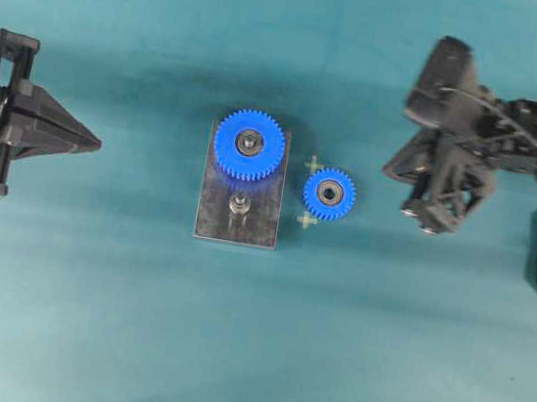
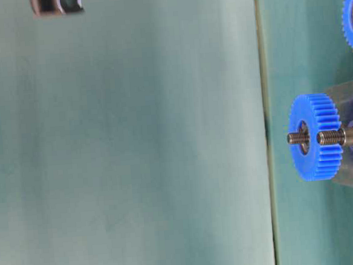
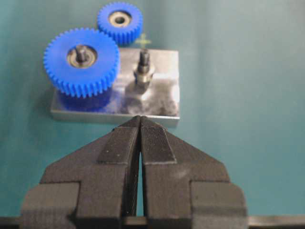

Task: Fit the small gear onto the shaft.
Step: 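Move the right gripper down over the small blue gear beside the plate, then grasp the small blue gear with the right gripper and lift it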

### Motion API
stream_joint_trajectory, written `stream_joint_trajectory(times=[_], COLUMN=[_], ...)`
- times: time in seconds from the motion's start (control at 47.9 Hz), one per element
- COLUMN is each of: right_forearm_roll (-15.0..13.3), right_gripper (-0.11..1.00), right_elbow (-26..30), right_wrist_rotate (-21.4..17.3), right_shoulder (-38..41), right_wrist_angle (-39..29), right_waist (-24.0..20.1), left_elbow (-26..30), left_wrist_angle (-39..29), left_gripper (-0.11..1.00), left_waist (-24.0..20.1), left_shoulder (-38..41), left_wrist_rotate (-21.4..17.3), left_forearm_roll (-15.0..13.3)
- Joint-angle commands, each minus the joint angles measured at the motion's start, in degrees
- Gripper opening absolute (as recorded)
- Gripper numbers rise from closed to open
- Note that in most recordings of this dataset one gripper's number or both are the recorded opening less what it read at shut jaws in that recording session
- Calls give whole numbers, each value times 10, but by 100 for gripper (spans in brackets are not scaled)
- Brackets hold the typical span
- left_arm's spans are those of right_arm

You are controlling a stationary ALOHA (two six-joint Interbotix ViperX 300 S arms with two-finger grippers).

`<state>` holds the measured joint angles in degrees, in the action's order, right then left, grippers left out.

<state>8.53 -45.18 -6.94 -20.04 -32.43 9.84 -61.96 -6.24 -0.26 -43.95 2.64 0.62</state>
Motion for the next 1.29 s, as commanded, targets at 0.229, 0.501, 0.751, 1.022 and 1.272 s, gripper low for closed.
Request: stream_joint_trajectory(times=[0.229, 0.501, 0.751, 1.022, 1.272], right_forearm_roll=[-22, -34, -39, -49, -49], right_gripper=[88, 84, 84, 84, 84], right_elbow=[54, 91, 124, 138, 142], right_wrist_rotate=[-4, -4, -3, -3, -3], right_shoulder=[95, 190, 243, 263, 278], right_wrist_angle=[0, -1, -29, -40, -56], right_waist=[2, 7, 8, 7, 7], left_elbow=[13, 12, 11, 7, 6], left_wrist_angle=[4, 4, 4, 4, 4], left_gripper=[0, 0, 0, 0, 0], left_waist=[-1, -1, -1, -1, -1], left_shoulder=[1, -2, -3, -2, -3], left_wrist_rotate=[0, 1, 4, 4, 4], left_forearm_roll=[2, 2, 2, 2, 2])
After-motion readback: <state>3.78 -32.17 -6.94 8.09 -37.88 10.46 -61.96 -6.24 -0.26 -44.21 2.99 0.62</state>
